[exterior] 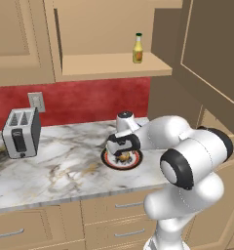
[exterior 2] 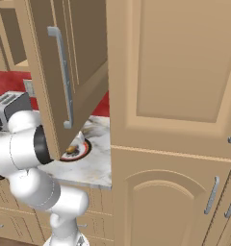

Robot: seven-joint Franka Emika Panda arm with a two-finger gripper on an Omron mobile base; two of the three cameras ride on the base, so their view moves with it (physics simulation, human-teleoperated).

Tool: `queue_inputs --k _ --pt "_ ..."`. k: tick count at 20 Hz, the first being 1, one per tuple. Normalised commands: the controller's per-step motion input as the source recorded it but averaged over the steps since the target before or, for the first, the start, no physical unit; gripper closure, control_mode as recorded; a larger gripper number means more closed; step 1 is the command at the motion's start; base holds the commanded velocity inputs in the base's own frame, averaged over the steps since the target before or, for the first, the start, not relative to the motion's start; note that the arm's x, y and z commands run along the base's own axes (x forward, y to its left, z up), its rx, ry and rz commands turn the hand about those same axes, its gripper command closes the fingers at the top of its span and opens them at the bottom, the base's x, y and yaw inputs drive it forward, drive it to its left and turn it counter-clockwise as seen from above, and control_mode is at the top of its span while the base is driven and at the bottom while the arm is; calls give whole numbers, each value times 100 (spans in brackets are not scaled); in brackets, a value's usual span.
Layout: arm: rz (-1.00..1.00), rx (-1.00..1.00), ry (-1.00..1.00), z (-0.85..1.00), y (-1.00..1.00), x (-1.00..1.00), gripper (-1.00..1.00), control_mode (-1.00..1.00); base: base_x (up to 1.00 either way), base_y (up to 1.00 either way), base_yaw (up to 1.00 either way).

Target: Move the hot dog bun to the plate on the dining table and place the condiment next to that plate. Then navigate to the fridge and take the sausage and place it on the plate as well.

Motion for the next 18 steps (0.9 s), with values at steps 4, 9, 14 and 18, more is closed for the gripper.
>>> queue_inputs --k 4,9,14,18 --pt "0 0 0 -18 1 0 -100 -100 0 0 0" --pt "0 0 -4 -6 3 -4 100 -100 0 0 0" --pt "0 0 -26 22 0 -56 100 -100 0 0 0" --pt "-2 0 -25 72 0 -78 100 -100 0 0 0"
